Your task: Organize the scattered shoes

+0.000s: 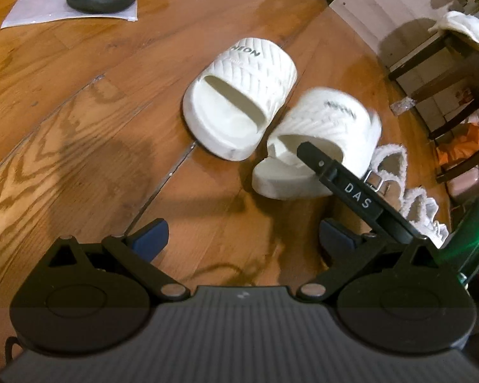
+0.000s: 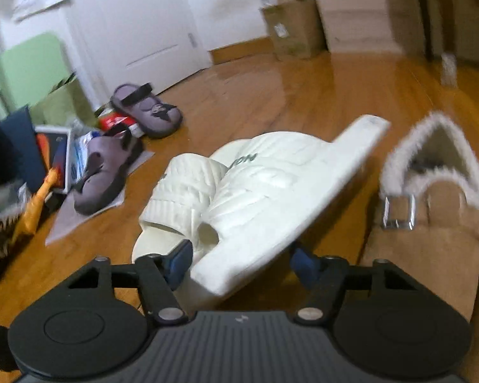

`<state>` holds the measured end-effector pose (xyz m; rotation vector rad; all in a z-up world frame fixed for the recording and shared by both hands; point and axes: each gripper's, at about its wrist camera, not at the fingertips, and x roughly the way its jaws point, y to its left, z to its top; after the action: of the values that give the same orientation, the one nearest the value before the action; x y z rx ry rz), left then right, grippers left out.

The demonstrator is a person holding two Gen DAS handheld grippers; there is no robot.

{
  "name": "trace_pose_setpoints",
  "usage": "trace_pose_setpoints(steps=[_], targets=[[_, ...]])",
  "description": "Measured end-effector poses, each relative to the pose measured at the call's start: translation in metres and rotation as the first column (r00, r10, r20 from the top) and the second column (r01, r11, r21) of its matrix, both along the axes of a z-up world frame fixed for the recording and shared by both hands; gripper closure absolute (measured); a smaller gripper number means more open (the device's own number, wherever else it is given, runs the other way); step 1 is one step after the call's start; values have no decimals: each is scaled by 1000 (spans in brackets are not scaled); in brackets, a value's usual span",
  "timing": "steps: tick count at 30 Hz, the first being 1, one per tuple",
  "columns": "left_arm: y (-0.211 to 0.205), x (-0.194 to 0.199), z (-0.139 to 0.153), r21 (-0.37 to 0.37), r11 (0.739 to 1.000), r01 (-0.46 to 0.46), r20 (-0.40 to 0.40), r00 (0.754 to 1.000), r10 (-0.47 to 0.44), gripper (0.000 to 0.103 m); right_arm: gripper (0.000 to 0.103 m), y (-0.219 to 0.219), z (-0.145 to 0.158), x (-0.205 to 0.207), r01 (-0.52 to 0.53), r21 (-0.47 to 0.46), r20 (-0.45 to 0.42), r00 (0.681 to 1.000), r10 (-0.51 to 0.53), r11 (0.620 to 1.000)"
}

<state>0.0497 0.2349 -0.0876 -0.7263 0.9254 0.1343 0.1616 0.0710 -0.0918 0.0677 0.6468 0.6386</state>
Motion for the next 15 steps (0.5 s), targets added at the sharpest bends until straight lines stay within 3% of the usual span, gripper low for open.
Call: trace_pose_setpoints(steps=[2,3,5,6,8,9,11,13,14,15], targets=[[-2,2,0,1,1000,8,-1,1000,-8,0,55,-7,3,-2,-18,45,12,1000,18,999],[-3,3,0,1,1000,12,-1,1000,-12,0,57,-18,-1,5,21,100,-53,998,-16,995],[-7,5,0,8,1000,24,-3,1000,-24,0,37,-37,-14,25,103,188,-227,972,-59,977],[-8,6,0,11,999,32,-5,999,-32,0,43,-44,-21,34,139,180,-316,946,-77,974],[-13,10,-1,20,998,55,-17,998,-54,0,28,-50,-11,22,137,144,-283,955,-92,980],[-14,11,-1,22,998,63,-22,998,-62,0,11,-58,5,-5,145,128,-204,972,-117,981],[-17,14,1,9,997,80,-5,997,-80,0,11,-76,28,-50,212,94,-88,975,-204,973],[-21,15,6,-18,996,89,24,996,-89,0,0,-98,41,-88,322,64,-9,947,-322,945],[-25,16,8,-16,995,96,31,995,-95,0,0,-106,42,-97,353,67,-1,935,-354,933],[-30,16,11,-8,994,108,34,994,-108,0,0,-124,42,-114,425,72,-3,905,-426,902]])
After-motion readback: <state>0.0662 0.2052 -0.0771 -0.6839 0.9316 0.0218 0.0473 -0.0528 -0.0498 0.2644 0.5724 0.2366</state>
